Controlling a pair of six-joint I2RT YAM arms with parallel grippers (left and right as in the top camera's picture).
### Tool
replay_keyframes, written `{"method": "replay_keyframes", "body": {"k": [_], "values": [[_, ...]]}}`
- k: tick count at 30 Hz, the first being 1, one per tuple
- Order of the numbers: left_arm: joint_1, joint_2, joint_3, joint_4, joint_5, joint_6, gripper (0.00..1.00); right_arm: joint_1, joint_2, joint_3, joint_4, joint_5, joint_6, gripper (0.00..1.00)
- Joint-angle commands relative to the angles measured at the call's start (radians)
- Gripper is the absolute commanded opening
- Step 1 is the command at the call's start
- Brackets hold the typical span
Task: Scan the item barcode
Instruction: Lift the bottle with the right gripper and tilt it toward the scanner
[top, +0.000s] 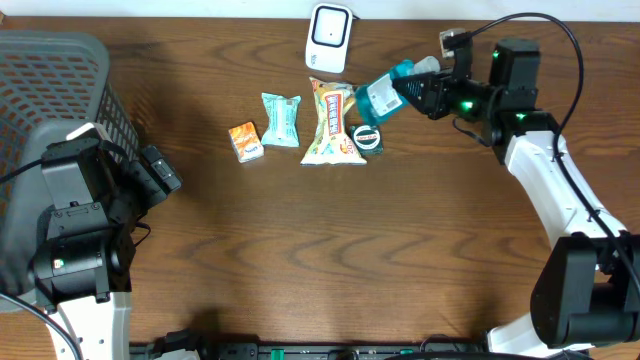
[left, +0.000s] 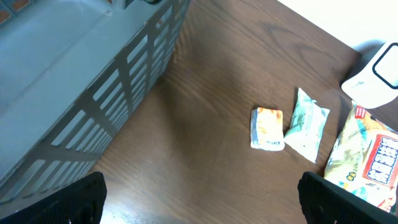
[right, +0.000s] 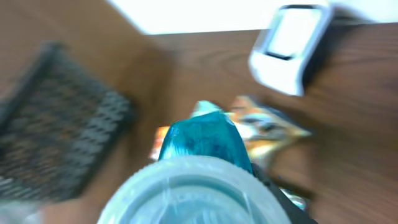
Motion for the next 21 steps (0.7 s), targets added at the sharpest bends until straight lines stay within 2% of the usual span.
{"method": "replay_keyframes", "body": {"k": [1,6,10,21], "values": [[0.006,0.002,0.005,-0.003,-0.012,-0.009,0.98,-0.006,-0.035,0.023,0.05,-0.298,0.103,0.04],[0.006,0.002,0.005,-0.003,-0.012,-0.009,0.98,-0.003,-0.035,0.023,0.159,-0.406,0.223,0.04],[0.006,0.002,0.005,-0.003,-0.012,-0.009,0.98,0.003,-0.035,0.023,0.232,-0.412,0.331,0.04],[0.006,0.002,0.005,-0.003,-0.012,-0.009,0.98,0.012,-0.035,0.023,0.271,-0.411,0.374,0.02]]}}
